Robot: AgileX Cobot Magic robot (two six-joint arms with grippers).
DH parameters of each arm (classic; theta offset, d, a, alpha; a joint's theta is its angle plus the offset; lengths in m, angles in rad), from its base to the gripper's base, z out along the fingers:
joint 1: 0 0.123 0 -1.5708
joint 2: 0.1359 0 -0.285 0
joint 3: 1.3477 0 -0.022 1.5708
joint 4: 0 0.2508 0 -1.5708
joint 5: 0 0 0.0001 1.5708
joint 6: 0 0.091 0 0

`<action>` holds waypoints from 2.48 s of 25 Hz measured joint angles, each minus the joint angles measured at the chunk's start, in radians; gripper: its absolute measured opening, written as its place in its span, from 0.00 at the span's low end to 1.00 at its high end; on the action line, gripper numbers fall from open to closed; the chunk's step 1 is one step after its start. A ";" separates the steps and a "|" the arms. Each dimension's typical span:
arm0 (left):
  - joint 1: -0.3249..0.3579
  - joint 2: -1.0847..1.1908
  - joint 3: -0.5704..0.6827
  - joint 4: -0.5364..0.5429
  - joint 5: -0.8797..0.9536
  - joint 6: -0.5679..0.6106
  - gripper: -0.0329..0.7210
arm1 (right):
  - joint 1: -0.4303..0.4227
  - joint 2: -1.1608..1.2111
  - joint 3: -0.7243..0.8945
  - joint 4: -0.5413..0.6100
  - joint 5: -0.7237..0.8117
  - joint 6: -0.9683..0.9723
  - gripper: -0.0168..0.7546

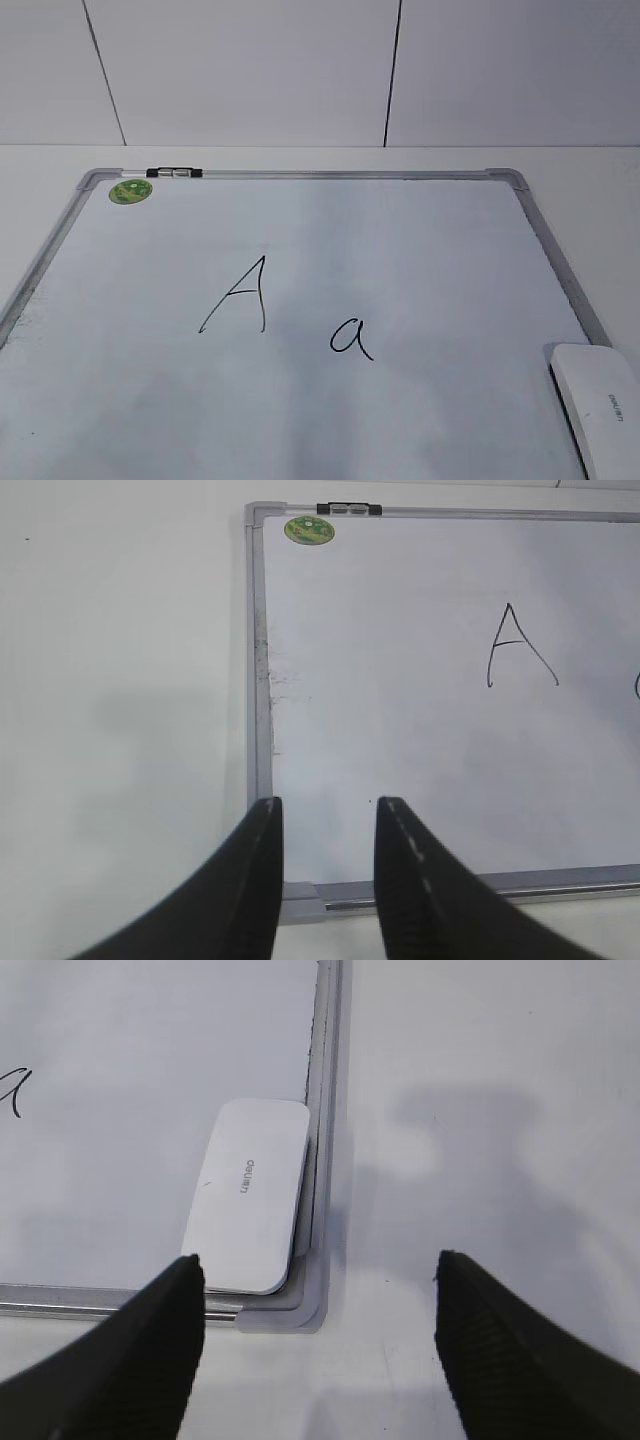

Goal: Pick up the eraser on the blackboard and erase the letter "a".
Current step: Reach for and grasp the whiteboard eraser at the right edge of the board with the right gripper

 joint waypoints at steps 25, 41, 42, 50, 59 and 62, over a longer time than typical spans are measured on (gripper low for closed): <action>0.000 0.000 0.000 0.000 0.000 0.000 0.35 | 0.000 0.010 0.000 0.008 -0.001 0.000 0.77; 0.000 0.000 0.000 -0.004 0.000 0.000 0.36 | 0.000 0.276 0.000 0.033 -0.011 -0.017 0.77; 0.000 0.000 0.000 -0.004 0.000 0.000 0.36 | 0.000 0.302 0.000 0.037 -0.013 -0.022 0.77; 0.000 0.000 0.000 -0.004 0.000 0.000 0.36 | 0.000 0.454 -0.020 0.049 -0.107 -0.027 0.77; 0.000 0.000 0.000 -0.004 0.000 0.000 0.36 | 0.000 0.621 -0.039 0.120 -0.165 -0.029 0.77; -0.001 0.000 0.000 -0.004 0.000 0.000 0.36 | 0.000 0.716 -0.050 0.136 -0.165 -0.027 0.77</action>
